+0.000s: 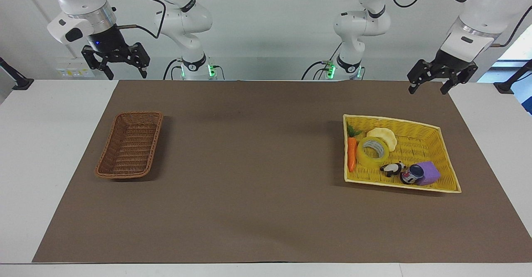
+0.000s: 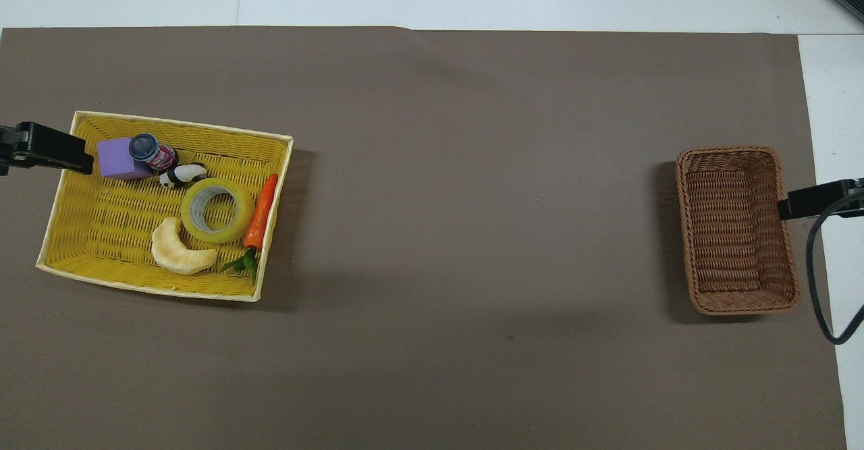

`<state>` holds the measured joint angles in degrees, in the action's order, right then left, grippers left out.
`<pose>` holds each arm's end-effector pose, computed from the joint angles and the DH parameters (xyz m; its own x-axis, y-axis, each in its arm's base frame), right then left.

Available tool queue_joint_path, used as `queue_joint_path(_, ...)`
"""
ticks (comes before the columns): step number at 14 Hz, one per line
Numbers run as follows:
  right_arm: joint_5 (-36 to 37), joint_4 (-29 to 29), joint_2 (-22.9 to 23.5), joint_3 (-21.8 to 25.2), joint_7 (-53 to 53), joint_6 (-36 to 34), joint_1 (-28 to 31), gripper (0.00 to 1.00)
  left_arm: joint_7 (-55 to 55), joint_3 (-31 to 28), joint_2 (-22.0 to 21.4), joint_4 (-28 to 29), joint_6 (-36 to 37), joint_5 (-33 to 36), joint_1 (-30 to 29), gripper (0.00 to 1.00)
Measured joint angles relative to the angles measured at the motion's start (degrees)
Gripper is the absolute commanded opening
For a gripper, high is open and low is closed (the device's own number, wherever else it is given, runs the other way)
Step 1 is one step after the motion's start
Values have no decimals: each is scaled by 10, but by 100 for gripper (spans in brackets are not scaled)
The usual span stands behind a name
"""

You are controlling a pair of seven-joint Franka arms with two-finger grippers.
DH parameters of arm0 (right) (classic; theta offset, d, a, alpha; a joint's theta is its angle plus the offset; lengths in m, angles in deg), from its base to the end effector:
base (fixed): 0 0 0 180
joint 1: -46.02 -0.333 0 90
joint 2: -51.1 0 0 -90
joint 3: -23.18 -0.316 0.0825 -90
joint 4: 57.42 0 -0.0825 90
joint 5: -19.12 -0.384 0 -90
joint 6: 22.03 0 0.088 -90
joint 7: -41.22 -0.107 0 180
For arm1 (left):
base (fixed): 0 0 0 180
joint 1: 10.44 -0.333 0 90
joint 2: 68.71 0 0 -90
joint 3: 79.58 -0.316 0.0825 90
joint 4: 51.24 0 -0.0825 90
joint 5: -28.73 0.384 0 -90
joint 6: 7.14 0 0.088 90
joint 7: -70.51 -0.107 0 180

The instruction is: Move tape to another basket

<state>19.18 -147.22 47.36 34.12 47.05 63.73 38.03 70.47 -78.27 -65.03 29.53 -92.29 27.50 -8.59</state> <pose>0.5261 -0.0310 0.6543 0.9987 0.0506 -0.0052 0.0506 -0.9986 -0.0119 0.5652 -0.0332 0.6564 0.9983 -0.0576 0.0123 -0.0578 -0.9981 0.0228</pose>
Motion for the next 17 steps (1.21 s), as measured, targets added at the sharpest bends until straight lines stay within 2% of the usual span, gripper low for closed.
queue_joint_path(17,0,0,0,0,0,0,0,100,-1,-1,0,16,5,0,-1,100)
